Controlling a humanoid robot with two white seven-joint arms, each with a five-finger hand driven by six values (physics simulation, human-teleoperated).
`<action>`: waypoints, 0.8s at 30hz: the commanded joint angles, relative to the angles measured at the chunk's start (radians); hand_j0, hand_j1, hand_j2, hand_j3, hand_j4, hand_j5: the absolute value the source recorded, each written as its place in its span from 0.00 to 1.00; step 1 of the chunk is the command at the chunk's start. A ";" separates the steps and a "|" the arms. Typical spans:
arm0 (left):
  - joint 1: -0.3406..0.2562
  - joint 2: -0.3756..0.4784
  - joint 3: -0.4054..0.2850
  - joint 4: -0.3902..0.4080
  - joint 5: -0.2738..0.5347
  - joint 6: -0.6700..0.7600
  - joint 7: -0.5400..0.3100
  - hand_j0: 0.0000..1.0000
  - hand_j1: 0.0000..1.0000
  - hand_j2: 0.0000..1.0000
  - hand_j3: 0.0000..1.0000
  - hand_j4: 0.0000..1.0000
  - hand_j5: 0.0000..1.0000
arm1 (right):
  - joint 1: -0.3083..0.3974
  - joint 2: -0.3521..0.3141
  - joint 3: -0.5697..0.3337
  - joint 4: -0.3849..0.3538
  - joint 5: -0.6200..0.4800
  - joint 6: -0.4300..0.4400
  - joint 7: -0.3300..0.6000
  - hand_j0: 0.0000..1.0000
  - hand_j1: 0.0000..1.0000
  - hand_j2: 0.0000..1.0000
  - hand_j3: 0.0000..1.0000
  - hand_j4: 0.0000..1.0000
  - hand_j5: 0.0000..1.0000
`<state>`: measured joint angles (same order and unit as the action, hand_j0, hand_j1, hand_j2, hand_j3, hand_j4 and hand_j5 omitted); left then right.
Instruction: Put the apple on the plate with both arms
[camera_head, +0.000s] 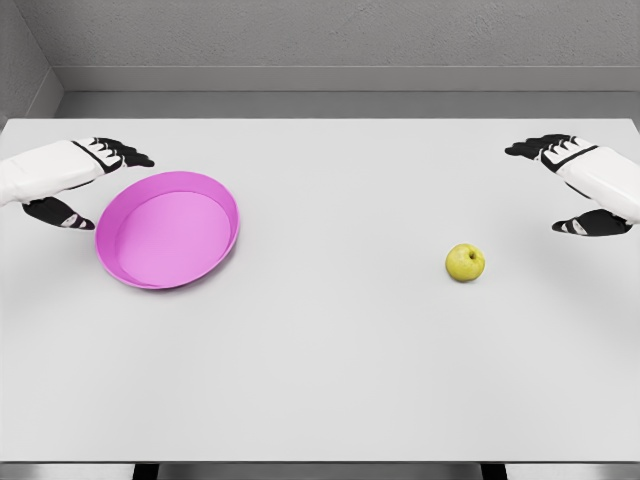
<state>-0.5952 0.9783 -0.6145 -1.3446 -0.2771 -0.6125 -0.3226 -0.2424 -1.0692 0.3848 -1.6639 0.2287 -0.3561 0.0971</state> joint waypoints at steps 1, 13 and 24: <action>0.000 0.002 0.001 -0.001 0.004 0.002 0.000 1.00 1.00 1.00 1.00 1.00 1.00 | -0.002 -0.001 0.000 0.000 -0.005 0.003 -0.001 1.00 1.00 1.00 1.00 1.00 1.00; 0.000 0.002 0.001 0.001 0.004 0.002 0.000 1.00 1.00 1.00 1.00 1.00 1.00 | -0.160 0.080 0.229 -0.025 -0.008 0.077 0.288 1.00 1.00 1.00 1.00 1.00 1.00; 0.000 -0.001 0.004 0.009 -0.004 0.002 0.000 1.00 1.00 1.00 1.00 1.00 1.00 | -0.304 0.143 0.368 0.013 -0.008 0.170 0.444 1.00 1.00 1.00 1.00 1.00 1.00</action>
<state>-0.5952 0.9770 -0.6124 -1.3375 -0.2863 -0.6125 -0.3226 -0.5476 -0.9369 0.7260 -1.6611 0.2236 -0.2048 0.5242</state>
